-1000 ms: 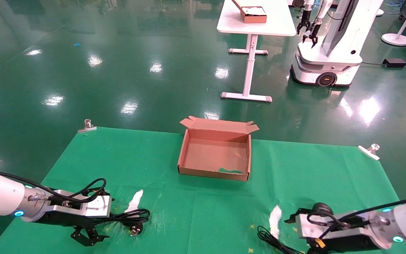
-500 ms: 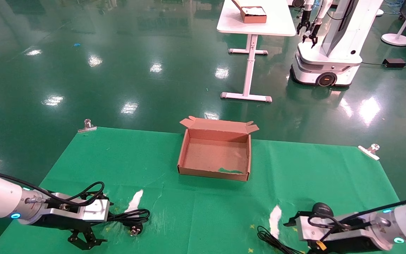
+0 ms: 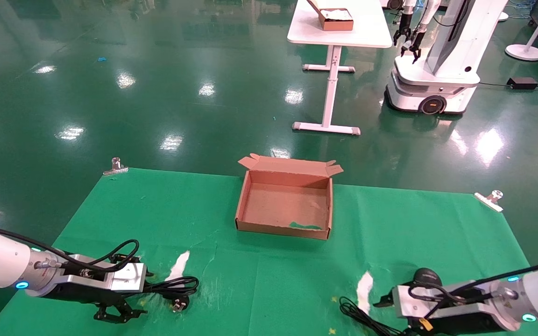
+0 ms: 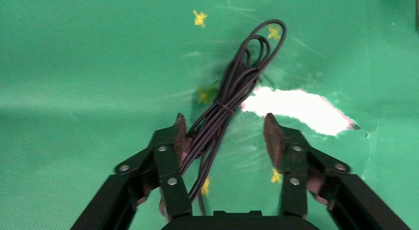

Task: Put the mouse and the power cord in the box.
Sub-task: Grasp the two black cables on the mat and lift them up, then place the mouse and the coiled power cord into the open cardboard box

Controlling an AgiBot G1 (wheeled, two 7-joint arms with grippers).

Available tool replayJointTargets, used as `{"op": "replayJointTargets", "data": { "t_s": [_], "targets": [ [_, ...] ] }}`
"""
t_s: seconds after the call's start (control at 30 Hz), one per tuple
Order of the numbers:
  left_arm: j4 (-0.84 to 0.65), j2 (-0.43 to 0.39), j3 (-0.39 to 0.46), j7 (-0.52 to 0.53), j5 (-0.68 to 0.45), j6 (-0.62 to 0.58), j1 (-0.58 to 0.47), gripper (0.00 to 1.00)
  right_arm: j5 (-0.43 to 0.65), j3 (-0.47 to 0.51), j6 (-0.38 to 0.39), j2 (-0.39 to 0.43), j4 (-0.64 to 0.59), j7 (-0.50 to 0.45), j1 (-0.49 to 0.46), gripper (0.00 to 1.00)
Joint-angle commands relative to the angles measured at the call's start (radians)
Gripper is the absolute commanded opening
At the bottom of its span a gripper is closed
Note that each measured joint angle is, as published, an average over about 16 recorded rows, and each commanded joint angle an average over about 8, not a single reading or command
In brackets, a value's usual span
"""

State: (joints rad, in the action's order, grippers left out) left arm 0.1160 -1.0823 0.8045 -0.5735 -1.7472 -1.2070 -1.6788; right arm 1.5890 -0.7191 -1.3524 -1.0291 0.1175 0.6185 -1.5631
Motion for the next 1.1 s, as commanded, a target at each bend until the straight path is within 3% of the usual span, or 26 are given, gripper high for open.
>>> {"op": "replayJointTargets", "data": {
  "t_s": [0.03,0.83,1.1],
  "targets": [
    [0.001,0.000,0.000,0.000,0.001,0.000,0.000,0.00,0.000,0.000,0.000,0.000,0.001,0.000,0.000,0.00],
    [0.000,0.004,-0.005,0.008,0.009,-0.002,0.000,0.00,-0.007,0.004,-0.004,0.004,0.004,-0.003,0.001,0.00],
    [-0.069,0.045,-0.079,0.126,0.115,-0.063,-0.057,0.00,-0.121,0.084,-0.060,0.095,-0.009,-0.014,-0.026,0.00]
  ]
}}
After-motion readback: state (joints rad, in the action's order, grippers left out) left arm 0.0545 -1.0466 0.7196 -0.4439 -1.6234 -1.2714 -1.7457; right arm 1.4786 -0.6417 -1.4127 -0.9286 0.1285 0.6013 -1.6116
